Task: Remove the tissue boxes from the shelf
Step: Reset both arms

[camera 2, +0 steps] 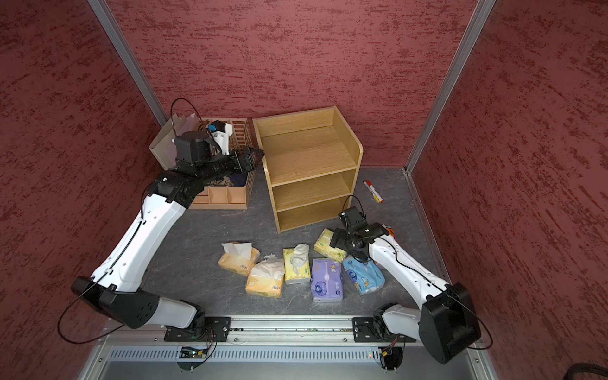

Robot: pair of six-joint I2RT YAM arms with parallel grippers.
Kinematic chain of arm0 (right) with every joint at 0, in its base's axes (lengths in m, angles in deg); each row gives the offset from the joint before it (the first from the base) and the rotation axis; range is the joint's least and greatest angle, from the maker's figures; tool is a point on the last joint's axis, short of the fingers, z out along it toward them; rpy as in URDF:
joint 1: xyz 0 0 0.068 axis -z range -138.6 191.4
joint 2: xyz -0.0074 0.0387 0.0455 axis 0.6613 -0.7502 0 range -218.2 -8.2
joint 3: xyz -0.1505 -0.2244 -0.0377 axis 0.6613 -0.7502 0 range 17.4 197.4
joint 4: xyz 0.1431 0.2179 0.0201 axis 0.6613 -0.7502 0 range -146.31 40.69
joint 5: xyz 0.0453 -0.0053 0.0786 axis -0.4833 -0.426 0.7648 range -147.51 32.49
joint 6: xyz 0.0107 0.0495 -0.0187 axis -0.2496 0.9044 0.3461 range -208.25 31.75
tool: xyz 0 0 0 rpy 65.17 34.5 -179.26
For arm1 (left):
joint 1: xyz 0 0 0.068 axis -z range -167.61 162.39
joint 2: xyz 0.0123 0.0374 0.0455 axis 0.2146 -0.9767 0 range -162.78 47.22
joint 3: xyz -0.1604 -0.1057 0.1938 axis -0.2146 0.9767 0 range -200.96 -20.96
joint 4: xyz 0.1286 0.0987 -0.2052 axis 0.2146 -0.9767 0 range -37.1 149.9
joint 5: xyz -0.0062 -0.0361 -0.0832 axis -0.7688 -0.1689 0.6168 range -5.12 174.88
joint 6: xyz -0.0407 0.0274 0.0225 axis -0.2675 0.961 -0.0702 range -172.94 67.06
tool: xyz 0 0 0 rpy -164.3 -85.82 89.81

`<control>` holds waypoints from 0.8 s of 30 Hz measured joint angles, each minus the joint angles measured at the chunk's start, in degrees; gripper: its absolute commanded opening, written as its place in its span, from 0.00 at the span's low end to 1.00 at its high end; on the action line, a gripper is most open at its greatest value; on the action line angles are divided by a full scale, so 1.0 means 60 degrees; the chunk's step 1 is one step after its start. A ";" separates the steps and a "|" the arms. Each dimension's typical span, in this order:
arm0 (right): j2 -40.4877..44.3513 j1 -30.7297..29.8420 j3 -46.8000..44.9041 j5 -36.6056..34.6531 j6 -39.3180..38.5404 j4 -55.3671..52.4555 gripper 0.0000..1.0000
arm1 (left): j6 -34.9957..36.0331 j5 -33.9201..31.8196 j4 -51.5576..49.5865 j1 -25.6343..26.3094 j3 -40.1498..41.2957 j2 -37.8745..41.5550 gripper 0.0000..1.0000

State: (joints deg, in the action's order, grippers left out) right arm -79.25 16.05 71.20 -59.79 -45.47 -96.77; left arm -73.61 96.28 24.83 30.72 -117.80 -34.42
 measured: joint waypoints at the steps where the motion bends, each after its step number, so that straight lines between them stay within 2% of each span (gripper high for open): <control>1: -0.0018 0.0022 0.0386 -0.0106 -0.0040 -0.0055 0.98 | 0.0033 -0.0215 0.0004 -0.0084 0.0193 0.0193 1.00; 5: -0.0073 0.0146 0.1832 -0.0834 -0.0186 -0.0157 0.98 | 0.0237 -0.1002 -0.0025 -0.0503 0.0936 0.1100 1.00; 9: -0.0069 0.0350 0.2452 -0.2073 -0.0244 -0.0310 0.98 | 0.0390 -0.1654 -0.0004 -0.0980 0.1705 0.2058 1.00; 15: 0.0219 0.1453 0.2255 -0.2954 -0.1115 0.0113 0.98 | 0.0747 -0.2277 0.0324 -0.1679 0.4470 0.3923 1.00; 21: 0.1399 0.2903 0.1319 -0.2951 -0.2896 0.1781 0.98 | 0.1417 -0.2659 0.0718 -0.1902 0.7286 0.5031 1.00; 24: 0.1443 0.3326 0.0998 -0.2965 -0.3876 0.2681 0.98 | 0.1770 -0.3155 0.1512 -0.1927 0.8735 0.5614 1.00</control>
State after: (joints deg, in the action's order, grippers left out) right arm -70.59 36.01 77.19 -77.58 -68.73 -80.69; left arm -62.98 77.35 33.90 19.15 -65.39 -0.74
